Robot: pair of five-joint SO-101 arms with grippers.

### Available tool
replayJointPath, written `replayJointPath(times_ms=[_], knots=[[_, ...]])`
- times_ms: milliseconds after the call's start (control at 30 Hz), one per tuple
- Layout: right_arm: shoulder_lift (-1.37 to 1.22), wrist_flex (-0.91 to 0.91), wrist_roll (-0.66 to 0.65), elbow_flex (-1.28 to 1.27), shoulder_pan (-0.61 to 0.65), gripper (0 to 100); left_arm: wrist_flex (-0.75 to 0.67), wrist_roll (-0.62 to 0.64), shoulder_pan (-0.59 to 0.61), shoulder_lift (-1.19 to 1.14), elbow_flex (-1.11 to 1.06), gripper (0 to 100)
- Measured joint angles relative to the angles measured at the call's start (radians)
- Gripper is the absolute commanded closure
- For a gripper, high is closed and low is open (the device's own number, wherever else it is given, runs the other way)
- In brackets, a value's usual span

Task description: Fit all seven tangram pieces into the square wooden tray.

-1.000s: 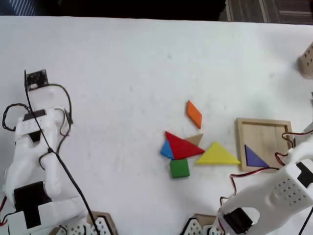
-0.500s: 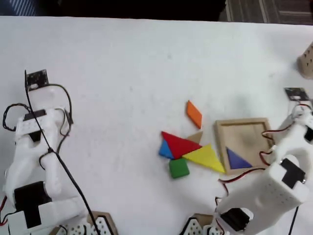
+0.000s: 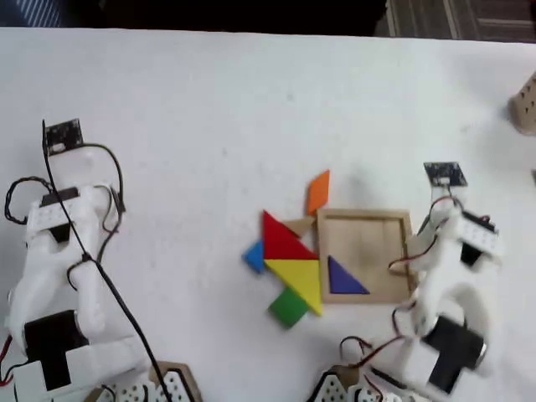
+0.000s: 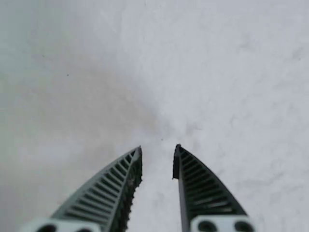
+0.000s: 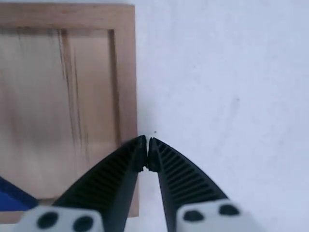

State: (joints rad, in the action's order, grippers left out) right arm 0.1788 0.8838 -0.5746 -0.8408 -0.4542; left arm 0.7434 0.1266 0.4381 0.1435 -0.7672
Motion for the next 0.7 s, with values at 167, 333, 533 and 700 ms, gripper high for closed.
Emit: replayJointPath(times_ms=[167, 333, 533, 700], knots=[[0.195, -0.006, 0.014, -0.178, 0.035, 98.0, 0.0, 0.0, 0.0, 0.0, 0.0, 87], [0.287, 0.026, 0.02, -0.226, 0.087, 98.0, 0.0, 0.0, 0.0, 0.0, 0.0, 87], [0.342, 0.307, 0.025, -0.126, 0.285, 97.9, 0.0, 0.0, 0.0, 0.0, 0.0, 87], [0.351, 0.468, 0.064, -0.025, 0.512, 97.9, 0.0, 0.003, 0.023, 0.0, 0.0, 87]])
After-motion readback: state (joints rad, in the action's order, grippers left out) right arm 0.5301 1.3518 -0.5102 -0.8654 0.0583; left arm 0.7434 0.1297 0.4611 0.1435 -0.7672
